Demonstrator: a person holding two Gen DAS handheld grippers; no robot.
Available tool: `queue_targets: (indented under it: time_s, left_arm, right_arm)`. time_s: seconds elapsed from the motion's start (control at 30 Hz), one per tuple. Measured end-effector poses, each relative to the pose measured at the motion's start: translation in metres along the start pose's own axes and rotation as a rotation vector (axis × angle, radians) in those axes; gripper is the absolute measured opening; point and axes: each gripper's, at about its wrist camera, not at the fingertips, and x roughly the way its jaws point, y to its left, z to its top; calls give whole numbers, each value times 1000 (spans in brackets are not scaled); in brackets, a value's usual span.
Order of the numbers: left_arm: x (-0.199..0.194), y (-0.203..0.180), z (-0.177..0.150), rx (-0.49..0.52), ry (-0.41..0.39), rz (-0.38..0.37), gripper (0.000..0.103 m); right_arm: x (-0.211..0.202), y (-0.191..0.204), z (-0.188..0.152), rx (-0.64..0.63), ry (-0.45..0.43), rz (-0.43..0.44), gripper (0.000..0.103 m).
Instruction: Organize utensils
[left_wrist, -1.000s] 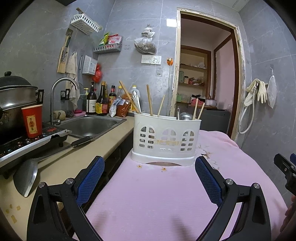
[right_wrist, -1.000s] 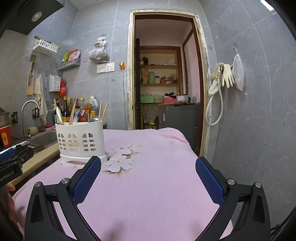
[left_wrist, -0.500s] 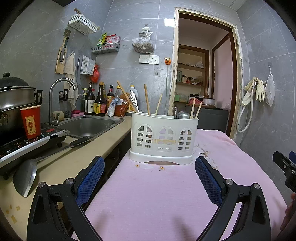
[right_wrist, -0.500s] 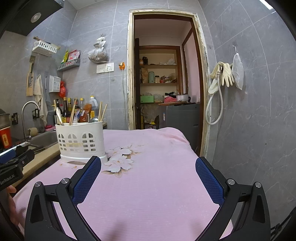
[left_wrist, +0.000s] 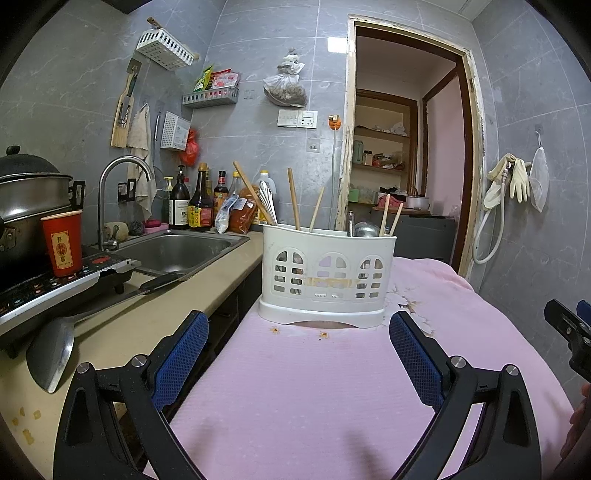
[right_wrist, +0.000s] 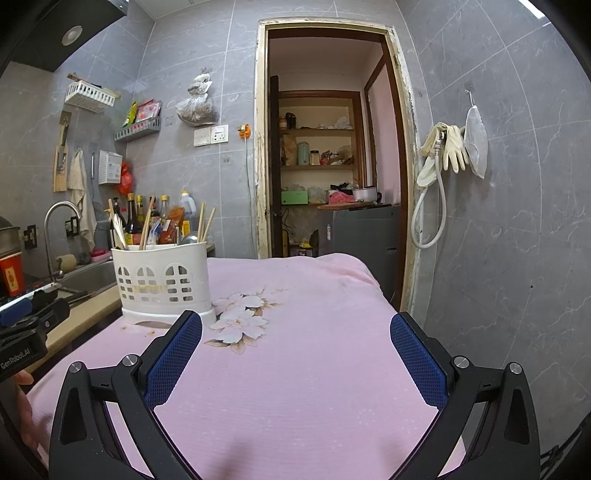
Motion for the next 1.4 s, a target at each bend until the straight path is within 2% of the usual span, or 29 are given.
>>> queue_targets:
  time_s: [0.93,1.4]
  left_arm:
    - [1,-2,1,6,0,-6,96]
    - [-1,-9,-3,48,-29,-12,96]
  right_arm:
    - [-1,2,0,2,2,3,103]
    - [-1,2,1,5,2,2,103]
